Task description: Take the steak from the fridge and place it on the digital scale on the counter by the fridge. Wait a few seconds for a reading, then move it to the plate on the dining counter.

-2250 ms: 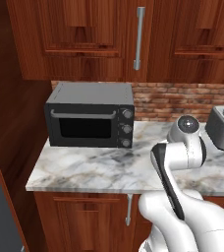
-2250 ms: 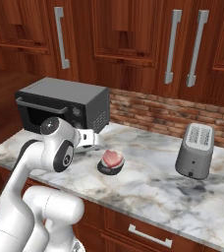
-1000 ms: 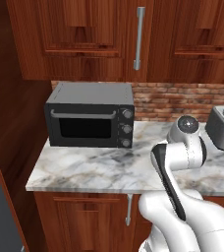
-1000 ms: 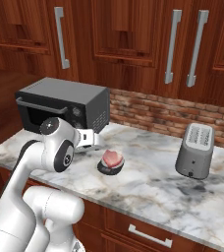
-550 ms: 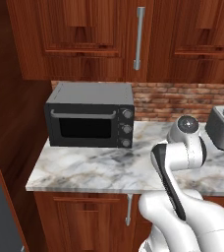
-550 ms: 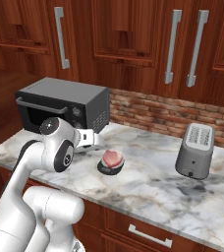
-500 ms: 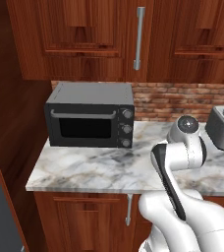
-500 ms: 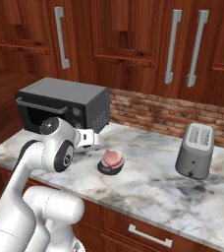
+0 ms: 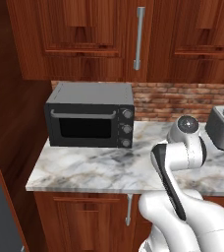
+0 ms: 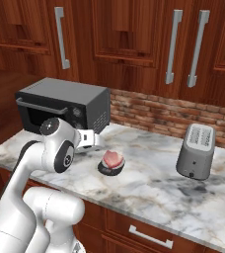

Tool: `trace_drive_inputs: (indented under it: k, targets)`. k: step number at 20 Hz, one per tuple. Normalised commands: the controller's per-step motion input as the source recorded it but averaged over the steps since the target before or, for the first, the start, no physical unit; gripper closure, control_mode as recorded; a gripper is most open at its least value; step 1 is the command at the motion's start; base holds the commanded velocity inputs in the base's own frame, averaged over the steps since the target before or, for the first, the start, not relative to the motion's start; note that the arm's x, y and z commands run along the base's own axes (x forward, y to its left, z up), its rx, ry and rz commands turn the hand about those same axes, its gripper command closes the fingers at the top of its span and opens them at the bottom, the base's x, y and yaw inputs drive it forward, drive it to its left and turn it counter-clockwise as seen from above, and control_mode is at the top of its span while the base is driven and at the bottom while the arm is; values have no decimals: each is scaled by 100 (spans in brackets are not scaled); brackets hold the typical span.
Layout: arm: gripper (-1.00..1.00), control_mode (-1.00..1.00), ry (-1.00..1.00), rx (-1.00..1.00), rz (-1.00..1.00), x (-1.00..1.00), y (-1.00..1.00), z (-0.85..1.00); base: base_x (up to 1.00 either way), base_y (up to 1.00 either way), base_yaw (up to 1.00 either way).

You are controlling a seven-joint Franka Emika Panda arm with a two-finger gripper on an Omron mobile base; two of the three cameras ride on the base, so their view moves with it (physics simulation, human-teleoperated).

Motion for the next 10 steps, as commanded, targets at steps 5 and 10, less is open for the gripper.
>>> trace_drive_inputs:
  k: [5,10]
  targets:
    - [-100,-100,0,0,0,0,0,0,0,0,0]
    - [-100,-100,0,0,0,0,0,0,0,0,0]
